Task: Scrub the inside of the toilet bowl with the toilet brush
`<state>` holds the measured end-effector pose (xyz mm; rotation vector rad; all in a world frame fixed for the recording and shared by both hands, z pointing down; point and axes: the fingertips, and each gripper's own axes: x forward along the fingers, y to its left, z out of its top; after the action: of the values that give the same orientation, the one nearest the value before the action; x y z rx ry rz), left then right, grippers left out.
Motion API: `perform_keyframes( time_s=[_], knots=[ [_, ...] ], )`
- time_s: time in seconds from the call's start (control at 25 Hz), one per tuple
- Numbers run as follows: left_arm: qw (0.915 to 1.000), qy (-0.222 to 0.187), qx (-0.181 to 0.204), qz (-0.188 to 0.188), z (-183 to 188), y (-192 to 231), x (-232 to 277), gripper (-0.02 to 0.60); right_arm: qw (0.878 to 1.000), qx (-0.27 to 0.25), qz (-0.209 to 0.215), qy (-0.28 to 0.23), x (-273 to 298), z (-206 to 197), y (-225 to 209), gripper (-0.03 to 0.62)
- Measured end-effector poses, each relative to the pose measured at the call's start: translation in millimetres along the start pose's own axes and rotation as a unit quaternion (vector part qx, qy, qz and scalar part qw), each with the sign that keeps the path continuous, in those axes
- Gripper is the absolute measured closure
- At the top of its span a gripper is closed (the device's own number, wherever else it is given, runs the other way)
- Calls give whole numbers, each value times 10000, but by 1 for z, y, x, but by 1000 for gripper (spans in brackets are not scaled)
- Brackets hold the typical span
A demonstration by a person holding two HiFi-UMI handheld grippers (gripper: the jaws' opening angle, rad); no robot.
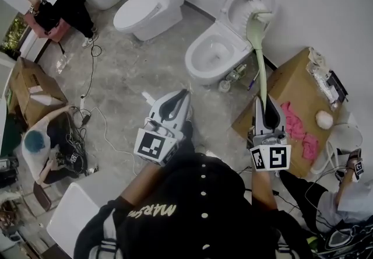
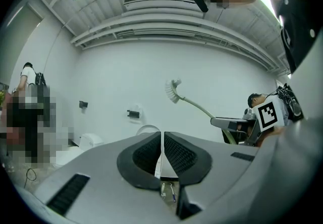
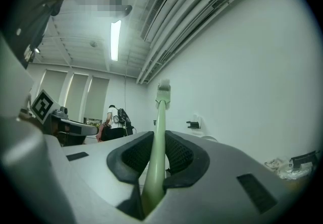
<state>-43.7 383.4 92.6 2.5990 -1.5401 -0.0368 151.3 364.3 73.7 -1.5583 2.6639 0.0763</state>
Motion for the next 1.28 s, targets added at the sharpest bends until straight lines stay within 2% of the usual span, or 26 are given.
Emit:
perform_keyframes(
  time_s=[0.16,0.36,0.6,0.72,0.96,1.28],
  knots=[
    [9999,70,71,-66,-3,19,26,538,10000,-24,-22,19,28,-3,-12,508],
    [9999,-29,-85,-97,6,48,64,538,10000,-47,-62,38,71,-5,-29,508],
    [9998,124,27,-162,12,85,103,538,9999,-45,-137,31,122,-5,-43,508],
    [9998,88,81,-187,21,104,118,538,9999,-42,-153,52,147,-7,-46,508],
    [9997,163,-90,-155,25,141,149,538,9998,-20,-176,94,194,-12,-52,508],
    [9993,146,-88,-326,30,183,178,538,9993,-45,-372,75,239,-13,-54,508]
  ],
)
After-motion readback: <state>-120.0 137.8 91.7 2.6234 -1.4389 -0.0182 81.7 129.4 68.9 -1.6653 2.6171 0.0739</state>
